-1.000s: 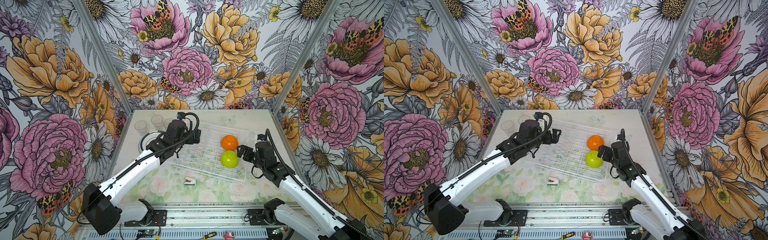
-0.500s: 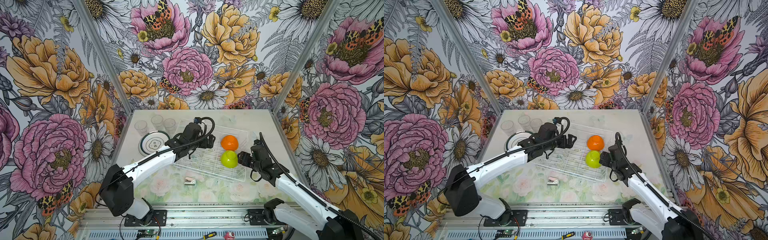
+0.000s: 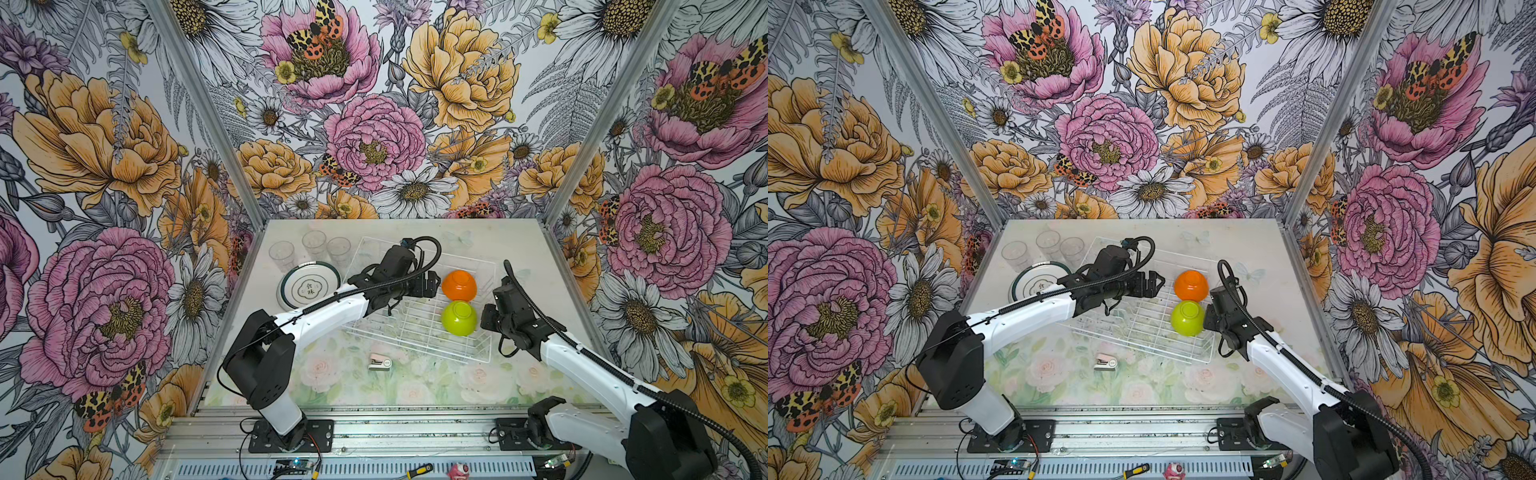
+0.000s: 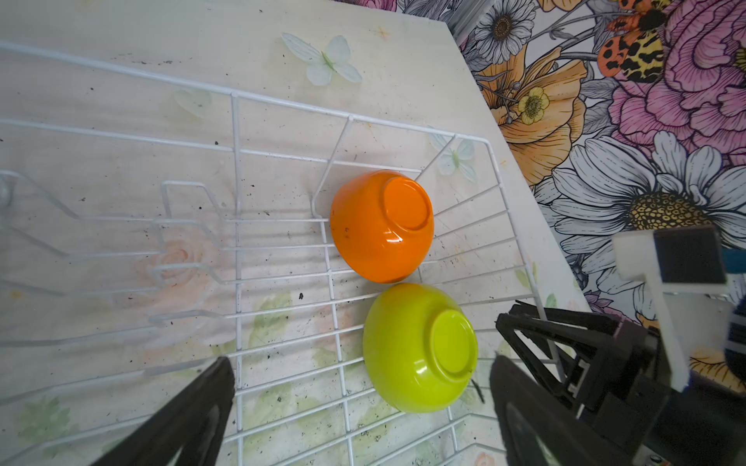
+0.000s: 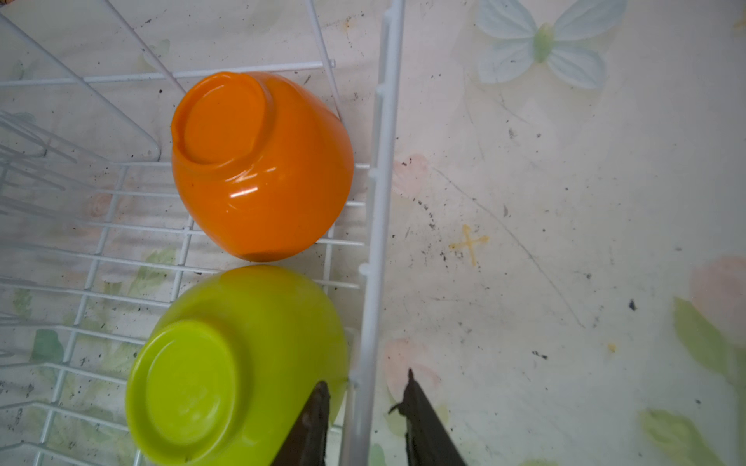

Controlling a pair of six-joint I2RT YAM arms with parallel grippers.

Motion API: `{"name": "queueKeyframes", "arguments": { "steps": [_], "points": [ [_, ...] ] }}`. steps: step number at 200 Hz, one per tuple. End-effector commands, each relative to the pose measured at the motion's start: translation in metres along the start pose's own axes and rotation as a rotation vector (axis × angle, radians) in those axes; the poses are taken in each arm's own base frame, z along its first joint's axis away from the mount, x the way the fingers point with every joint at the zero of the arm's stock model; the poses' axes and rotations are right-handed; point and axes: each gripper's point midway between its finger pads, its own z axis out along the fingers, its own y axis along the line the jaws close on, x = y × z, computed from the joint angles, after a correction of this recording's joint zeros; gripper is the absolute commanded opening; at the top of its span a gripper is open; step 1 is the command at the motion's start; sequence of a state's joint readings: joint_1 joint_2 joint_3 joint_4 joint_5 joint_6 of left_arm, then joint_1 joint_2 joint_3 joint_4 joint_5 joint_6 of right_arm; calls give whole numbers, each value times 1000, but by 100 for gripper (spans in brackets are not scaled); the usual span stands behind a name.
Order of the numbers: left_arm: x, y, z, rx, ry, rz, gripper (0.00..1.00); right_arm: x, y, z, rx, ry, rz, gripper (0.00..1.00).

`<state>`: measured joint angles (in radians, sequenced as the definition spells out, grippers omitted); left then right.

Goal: Unload the mixed dishes from the dish rack

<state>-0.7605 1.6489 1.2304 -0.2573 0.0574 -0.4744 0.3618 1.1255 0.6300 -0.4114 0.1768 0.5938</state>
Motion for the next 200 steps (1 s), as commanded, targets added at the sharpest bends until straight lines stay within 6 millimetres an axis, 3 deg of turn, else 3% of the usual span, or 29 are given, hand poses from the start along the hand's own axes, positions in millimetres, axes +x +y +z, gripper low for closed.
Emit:
{"name": "queueKeyframes", "arguments": {
  "steps": [1,19,63,118,133,152,164,200],
  "points": [
    [-5,-12,6,39,-1,-8,99,-27,2,-1,33,-56,-56,31],
    [-1,-12,11,40,14,-15,99,-35,5,1,37,-57,-83,27],
    [1,-17,15,55,28,-15,99,-52,10,8,49,-56,-153,8],
    [5,-19,22,60,45,-17,99,-77,15,22,71,-55,-227,7],
    [8,-20,26,69,60,-22,99,-83,21,26,53,-54,-231,13],
    [13,-21,31,77,77,-31,99,-89,24,25,42,-63,-227,45],
    [16,-20,32,76,86,-34,99,-92,25,22,35,-73,-222,59],
    [23,-16,38,64,104,-58,99,-92,28,3,-17,-105,-169,79]
  ]
}}
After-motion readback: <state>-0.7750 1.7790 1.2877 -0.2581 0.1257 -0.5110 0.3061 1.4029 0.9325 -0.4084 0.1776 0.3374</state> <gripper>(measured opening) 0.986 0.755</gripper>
